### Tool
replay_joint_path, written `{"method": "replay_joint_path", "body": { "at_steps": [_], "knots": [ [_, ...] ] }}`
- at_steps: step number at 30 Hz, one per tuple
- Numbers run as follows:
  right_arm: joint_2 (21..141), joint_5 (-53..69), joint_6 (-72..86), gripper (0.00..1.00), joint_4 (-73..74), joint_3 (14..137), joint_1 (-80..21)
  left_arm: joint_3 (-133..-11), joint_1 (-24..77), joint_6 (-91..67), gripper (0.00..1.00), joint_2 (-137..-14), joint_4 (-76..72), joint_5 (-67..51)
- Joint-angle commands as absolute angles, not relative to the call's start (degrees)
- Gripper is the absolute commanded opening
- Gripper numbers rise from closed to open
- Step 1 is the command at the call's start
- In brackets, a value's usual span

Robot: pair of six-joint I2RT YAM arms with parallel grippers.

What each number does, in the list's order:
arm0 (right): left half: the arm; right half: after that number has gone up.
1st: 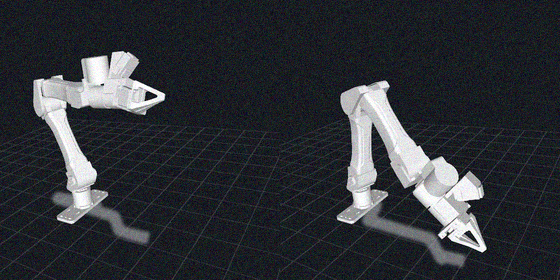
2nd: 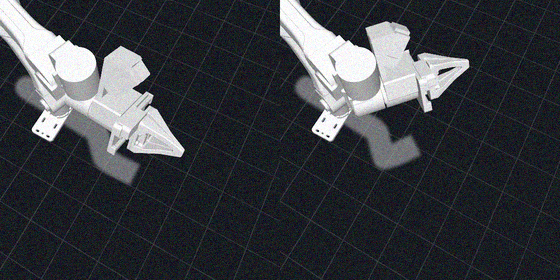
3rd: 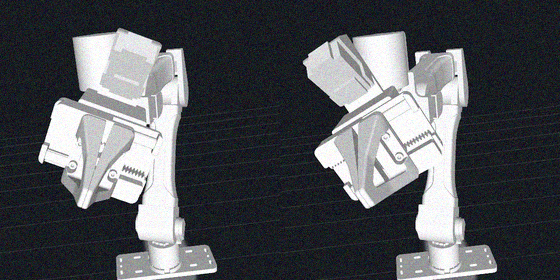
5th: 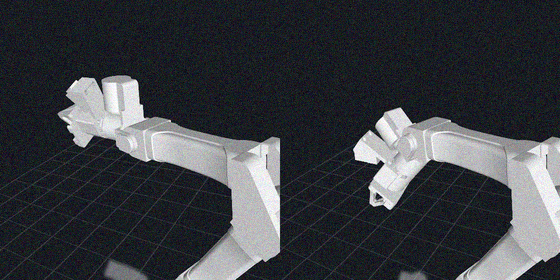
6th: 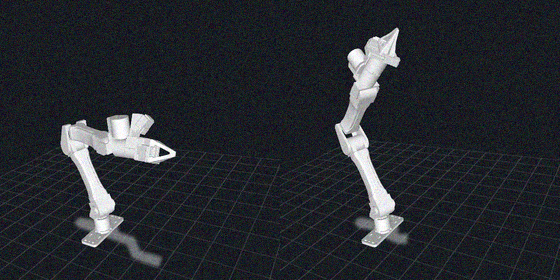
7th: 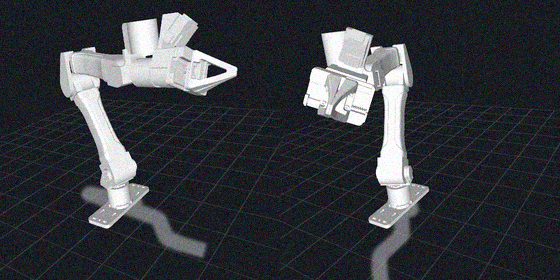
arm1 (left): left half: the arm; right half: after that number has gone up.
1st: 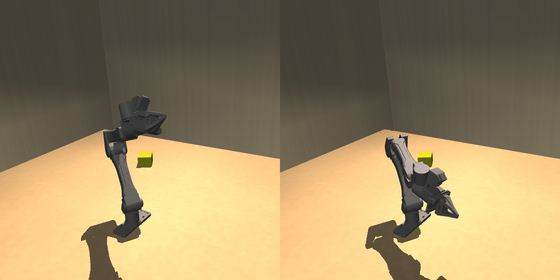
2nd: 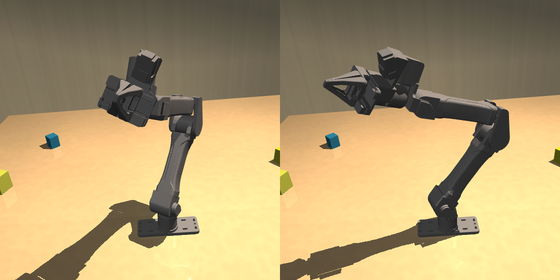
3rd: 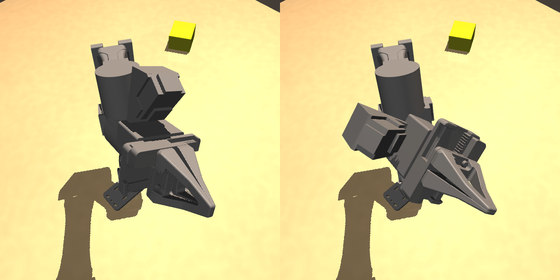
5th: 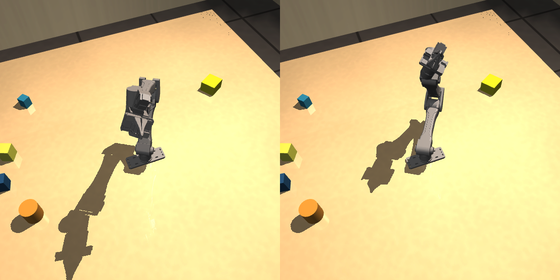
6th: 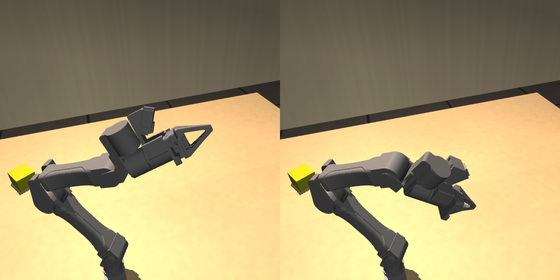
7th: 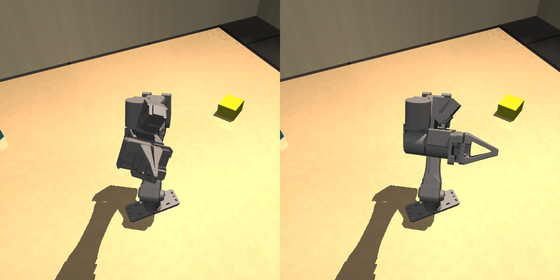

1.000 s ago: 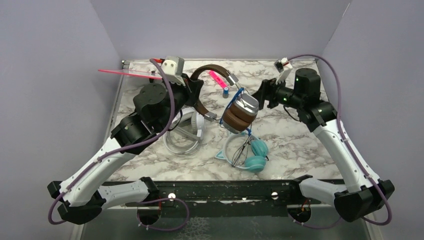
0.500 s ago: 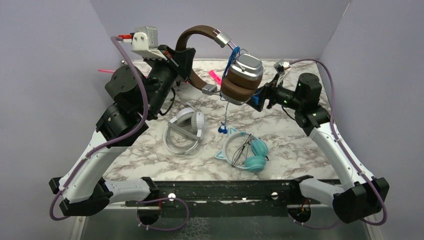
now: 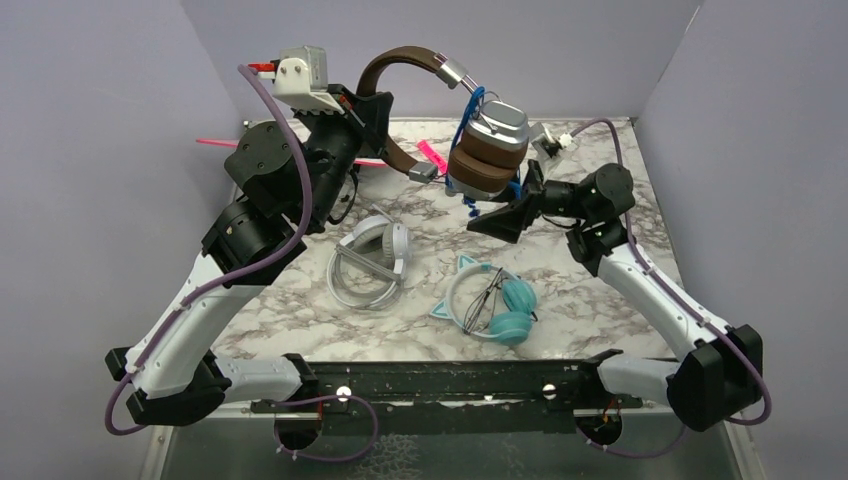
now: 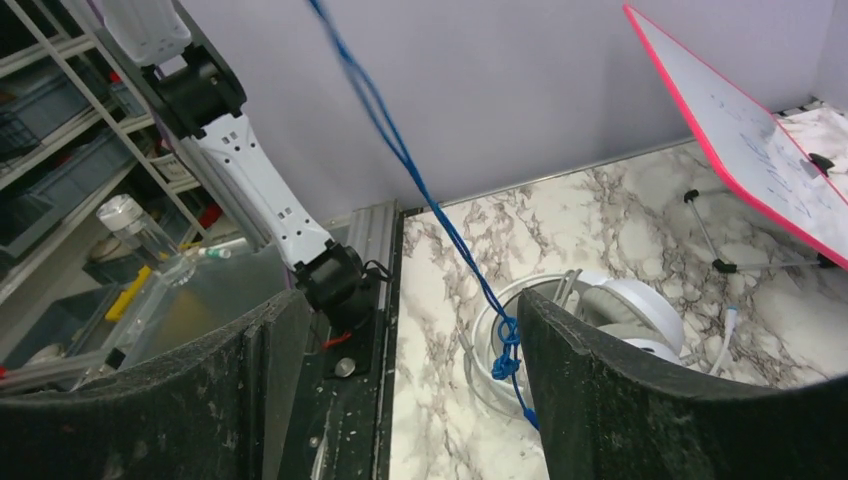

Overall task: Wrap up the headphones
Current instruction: Wrap the headphones cable around the headphones.

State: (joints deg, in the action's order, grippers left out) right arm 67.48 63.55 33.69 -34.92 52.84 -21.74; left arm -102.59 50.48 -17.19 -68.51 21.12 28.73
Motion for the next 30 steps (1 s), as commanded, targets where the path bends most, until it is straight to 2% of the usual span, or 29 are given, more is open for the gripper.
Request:
{"method": "replay_joint_path", "body": {
  "at_steps": [1,8,13,15,18,21,25,30],
  "knots": [
    [70.0,60.8,36.9,0.80,-44.5,55.1,-22.2,-105.1,50.6,-18.8,0.00,-67.0,17.7,28.6],
    [73.3,59.9,36.7,0.66,-44.4,58.0,-22.3,-104.5,50.5,-18.4,0.00,-66.9,15.7,27.8],
    [76.4,63.4,40.5,0.46,-48.7,58.0,-22.2,-105.4,50.5,-18.1,0.00,-67.7,15.1,27.8],
    [76.4,63.6,43.4,0.46,-53.5,56.1,-22.2,-105.6,50.6,-18.1,0.00,-67.6,14.9,28.4],
    [75.9,62.7,44.1,0.52,-55.0,54.7,-22.4,-105.2,50.5,-18.7,0.00,-67.2,14.2,28.8],
    [76.4,62.8,44.5,0.51,-55.5,55.1,-22.7,-105.6,50.5,-18.7,0.00,-67.2,13.9,28.6],
    [76.9,62.6,45.3,0.47,-56.5,55.4,-22.8,-105.7,50.5,-18.7,0.00,-67.0,13.9,28.4],
    [77.6,62.8,46.8,0.31,-58.0,54.4,-23.3,-105.7,50.6,-18.5,0.00,-67.0,13.7,29.9]
  ]
}}
